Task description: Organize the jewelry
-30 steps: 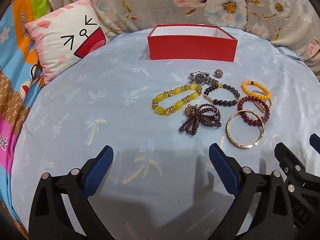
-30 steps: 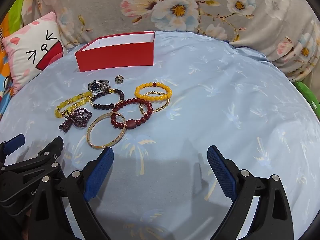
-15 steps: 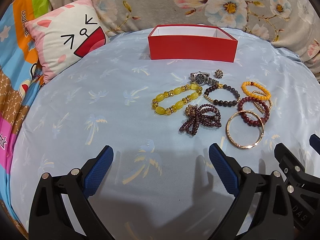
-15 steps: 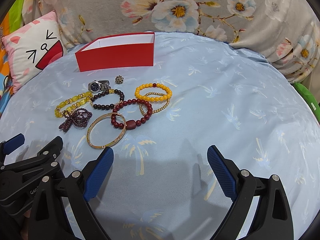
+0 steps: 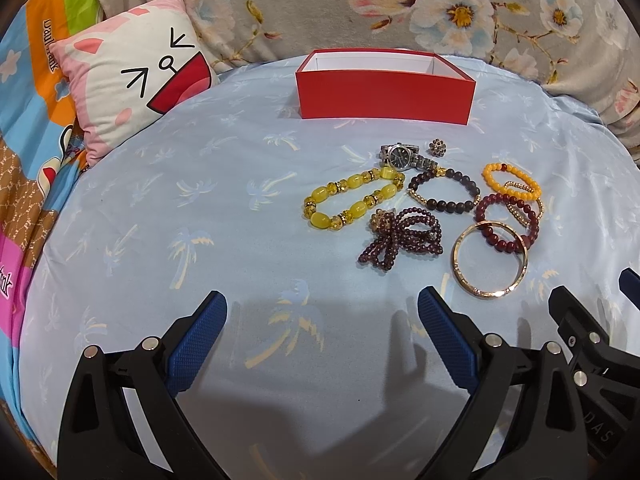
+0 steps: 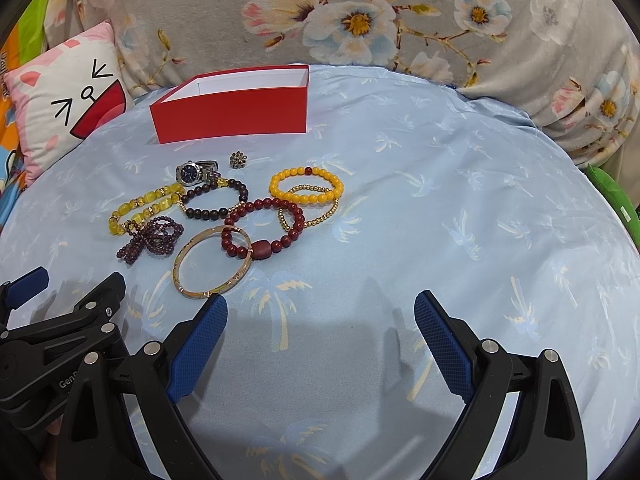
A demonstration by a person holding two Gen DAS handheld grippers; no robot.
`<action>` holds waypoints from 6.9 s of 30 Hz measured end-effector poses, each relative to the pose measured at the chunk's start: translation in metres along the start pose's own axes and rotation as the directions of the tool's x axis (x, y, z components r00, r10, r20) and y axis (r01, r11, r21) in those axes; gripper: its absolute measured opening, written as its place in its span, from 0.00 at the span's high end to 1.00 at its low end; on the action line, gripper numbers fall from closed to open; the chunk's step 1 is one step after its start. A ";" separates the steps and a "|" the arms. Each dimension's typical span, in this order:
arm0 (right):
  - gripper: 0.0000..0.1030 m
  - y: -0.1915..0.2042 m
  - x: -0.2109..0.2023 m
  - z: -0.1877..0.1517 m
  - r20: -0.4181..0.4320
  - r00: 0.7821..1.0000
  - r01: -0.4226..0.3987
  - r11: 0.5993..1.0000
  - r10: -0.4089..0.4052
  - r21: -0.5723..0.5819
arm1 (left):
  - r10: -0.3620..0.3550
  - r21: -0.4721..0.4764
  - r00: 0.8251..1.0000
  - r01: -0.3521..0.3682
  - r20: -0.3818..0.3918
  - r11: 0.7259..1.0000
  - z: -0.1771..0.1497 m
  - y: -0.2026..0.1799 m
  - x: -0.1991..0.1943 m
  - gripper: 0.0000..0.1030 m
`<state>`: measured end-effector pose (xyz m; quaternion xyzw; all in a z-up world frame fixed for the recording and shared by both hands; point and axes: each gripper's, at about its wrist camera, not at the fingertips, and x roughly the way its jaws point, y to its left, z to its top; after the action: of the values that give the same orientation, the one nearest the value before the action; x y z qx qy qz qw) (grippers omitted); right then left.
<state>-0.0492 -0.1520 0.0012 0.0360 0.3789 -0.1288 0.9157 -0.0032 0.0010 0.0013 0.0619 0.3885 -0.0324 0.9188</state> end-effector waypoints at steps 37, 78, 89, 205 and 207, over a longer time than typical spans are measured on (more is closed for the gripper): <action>0.12 0.001 0.001 0.000 0.001 1.000 0.008 1.000 -0.008 -0.008 | -0.006 -0.003 1.000 0.006 0.002 1.000 0.000 0.003 -0.003 0.12; 0.12 -0.026 0.002 0.017 -0.036 0.999 -0.032 0.998 0.034 0.050 | -0.123 -0.073 0.992 0.123 0.005 0.990 0.039 0.035 0.005 0.10; 0.12 -0.031 0.010 0.019 -0.048 0.999 -0.018 0.999 0.020 0.046 | -0.217 0.020 0.976 0.218 -0.033 0.976 0.037 -0.018 0.033 0.35; 0.43 0.002 -0.002 0.094 0.031 0.974 -0.224 0.973 0.226 -0.054 | -0.301 -0.016 0.946 0.305 0.123 0.952 0.104 0.026 -0.020 0.94; 0.43 0.003 0.002 0.104 0.037 0.972 -0.228 0.972 0.231 -0.054 | -0.297 -0.011 0.946 0.301 0.127 0.954 0.111 0.026 -0.016 0.94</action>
<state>0.0245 -0.1666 0.0739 0.0540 0.3553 -0.0134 0.9331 0.0671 0.0113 0.0919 -0.0136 0.3360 -0.1694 0.9264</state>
